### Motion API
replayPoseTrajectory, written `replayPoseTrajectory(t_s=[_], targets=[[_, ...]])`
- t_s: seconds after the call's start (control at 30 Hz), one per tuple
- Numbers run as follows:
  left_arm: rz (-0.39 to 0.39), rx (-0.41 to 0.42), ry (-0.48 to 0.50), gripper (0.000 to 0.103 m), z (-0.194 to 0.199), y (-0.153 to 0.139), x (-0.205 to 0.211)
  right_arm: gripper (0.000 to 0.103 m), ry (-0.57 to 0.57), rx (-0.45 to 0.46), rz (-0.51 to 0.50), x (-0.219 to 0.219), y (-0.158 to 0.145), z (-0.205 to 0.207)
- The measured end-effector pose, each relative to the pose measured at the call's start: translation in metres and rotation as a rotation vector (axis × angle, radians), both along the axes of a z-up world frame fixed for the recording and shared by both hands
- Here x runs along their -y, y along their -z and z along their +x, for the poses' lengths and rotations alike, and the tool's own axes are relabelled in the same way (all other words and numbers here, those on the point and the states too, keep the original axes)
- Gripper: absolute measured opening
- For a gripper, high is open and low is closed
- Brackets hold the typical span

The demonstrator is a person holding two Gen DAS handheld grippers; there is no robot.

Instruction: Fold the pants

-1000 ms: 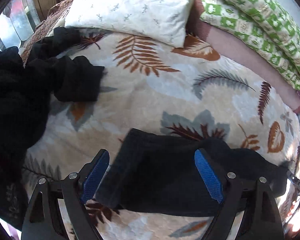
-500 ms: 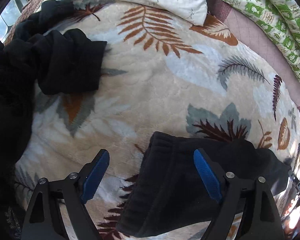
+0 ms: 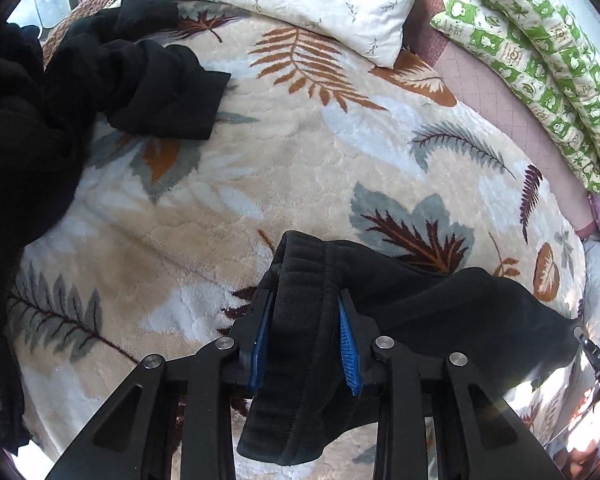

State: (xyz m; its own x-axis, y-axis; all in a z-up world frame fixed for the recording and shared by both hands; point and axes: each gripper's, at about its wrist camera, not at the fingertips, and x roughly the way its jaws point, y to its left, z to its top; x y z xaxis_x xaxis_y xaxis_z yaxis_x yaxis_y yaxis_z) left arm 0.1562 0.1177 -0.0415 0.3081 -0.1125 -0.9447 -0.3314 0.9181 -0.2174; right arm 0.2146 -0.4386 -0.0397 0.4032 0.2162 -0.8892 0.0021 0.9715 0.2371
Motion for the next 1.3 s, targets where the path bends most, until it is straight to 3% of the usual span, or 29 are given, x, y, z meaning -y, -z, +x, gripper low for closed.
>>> replayPoseTrajectory(t_s=[0.17, 0.23, 0.3, 0.57, 0.63, 0.7, 0.83, 0.87, 0.93, 0.97, 1.0, 1.03, 1.1, 1.23, 1.3], targets=[[-0.027, -0.029, -0.011, 0.030, -0.004, 0.008, -0.005, 0.008, 0.010, -0.103, -0.060, -0.004, 0.034, 0.012], [-0.031, -0.036, -0.003, 0.030, -0.002, 0.006, -0.006, 0.015, 0.025, -0.091, -0.031, 0.000, 0.035, 0.009], [-0.024, -0.040, 0.012, 0.030, 0.000, 0.007, -0.006, 0.033, 0.057, -0.081, 0.011, 0.011, 0.030, 0.003], [-0.039, -0.007, 0.039, 0.037, -0.008, 0.003, -0.007, 0.035, 0.111, -0.110, 0.046, 0.042, 0.033, -0.043], [-0.033, 0.003, 0.048, 0.048, -0.015, -0.001, -0.008, 0.037, 0.125, -0.118, 0.064, 0.044, 0.039, -0.048], [-0.028, 0.013, 0.052, 0.058, -0.021, -0.005, -0.010, 0.047, 0.144, -0.113, 0.110, 0.045, 0.043, -0.048], [-0.050, 0.046, 0.057, 0.078, -0.032, -0.011, -0.020, 0.058, 0.150, -0.104, 0.197, 0.038, 0.045, -0.047], [-0.049, 0.040, 0.054, 0.079, -0.034, -0.010, -0.022, 0.057, 0.146, -0.095, 0.180, 0.035, 0.044, -0.047], [-0.055, 0.012, 0.051, 0.074, -0.034, -0.004, -0.023, 0.044, 0.133, -0.087, 0.116, 0.028, 0.044, -0.045], [-0.040, -0.010, 0.044, 0.070, -0.033, 0.000, -0.022, 0.024, 0.133, -0.092, 0.078, 0.026, 0.044, -0.045], [-0.028, -0.039, 0.045, 0.050, -0.030, 0.006, -0.021, 0.019, 0.130, -0.101, 0.074, 0.026, 0.045, -0.044], [-0.050, -0.071, 0.055, 0.036, -0.028, 0.012, -0.019, 0.018, 0.133, -0.105, 0.097, 0.028, 0.045, -0.045], [-0.043, -0.097, 0.041, 0.035, -0.026, 0.015, -0.017, 0.014, 0.141, -0.086, 0.114, 0.029, 0.037, -0.051], [-0.013, -0.047, 0.079, 0.032, -0.031, -0.003, -0.009, 0.013, 0.177, -0.021, 0.229, 0.041, 0.007, -0.078], [0.014, -0.061, 0.092, 0.031, -0.029, -0.003, -0.007, 0.013, 0.189, -0.012, 0.266, 0.050, 0.000, -0.092]])
